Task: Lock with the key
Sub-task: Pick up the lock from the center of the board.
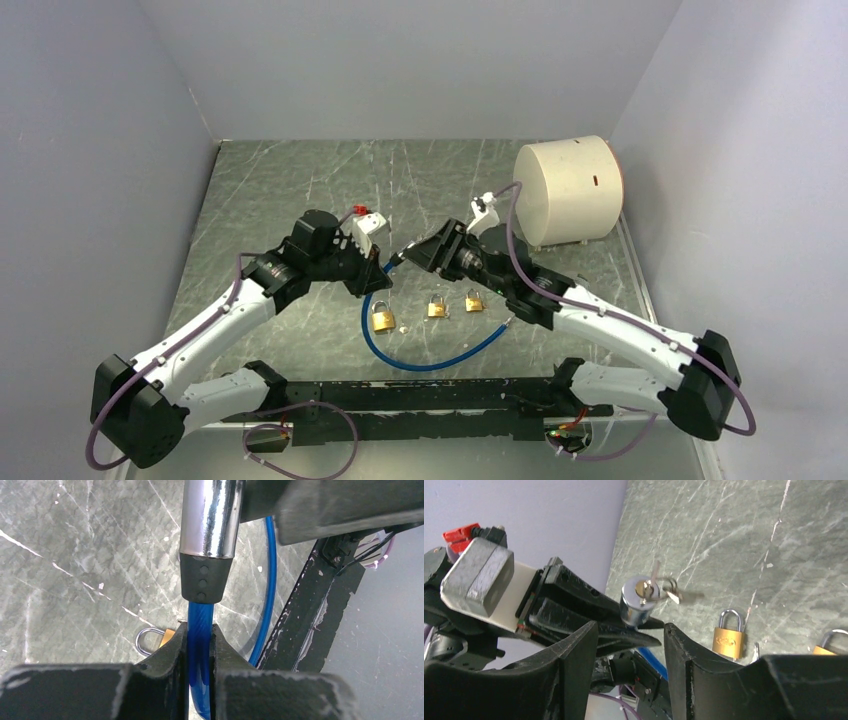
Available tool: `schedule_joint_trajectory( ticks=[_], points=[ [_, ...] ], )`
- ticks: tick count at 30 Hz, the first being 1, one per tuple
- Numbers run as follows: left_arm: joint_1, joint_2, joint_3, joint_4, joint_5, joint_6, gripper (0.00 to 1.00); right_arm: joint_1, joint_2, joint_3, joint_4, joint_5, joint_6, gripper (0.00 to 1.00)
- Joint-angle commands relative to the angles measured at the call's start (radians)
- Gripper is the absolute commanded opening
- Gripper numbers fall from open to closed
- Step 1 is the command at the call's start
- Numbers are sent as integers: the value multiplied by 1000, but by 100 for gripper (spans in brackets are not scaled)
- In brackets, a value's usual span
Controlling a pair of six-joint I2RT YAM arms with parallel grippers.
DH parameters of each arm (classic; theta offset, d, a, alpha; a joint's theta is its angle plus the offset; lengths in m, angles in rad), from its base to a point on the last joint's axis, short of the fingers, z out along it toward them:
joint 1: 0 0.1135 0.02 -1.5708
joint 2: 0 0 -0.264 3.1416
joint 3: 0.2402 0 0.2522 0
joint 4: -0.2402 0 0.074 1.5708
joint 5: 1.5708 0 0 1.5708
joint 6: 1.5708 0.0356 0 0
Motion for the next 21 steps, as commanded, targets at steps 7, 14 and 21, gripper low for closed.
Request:
schedule_joint_trajectory(
  ticks=[7, 14, 21],
  points=[
    [-4, -1, 26, 37, -13, 32, 2, 3, -296, -126, -157, 107, -7, 56],
    [-4, -5, 18, 35, -25, 35, 3, -27, -403, -153, -646, 404, 138, 65],
    [-3, -14, 13, 37, -34, 31, 3, -61, -359, -217, -824, 397, 272, 55]
  ],
)
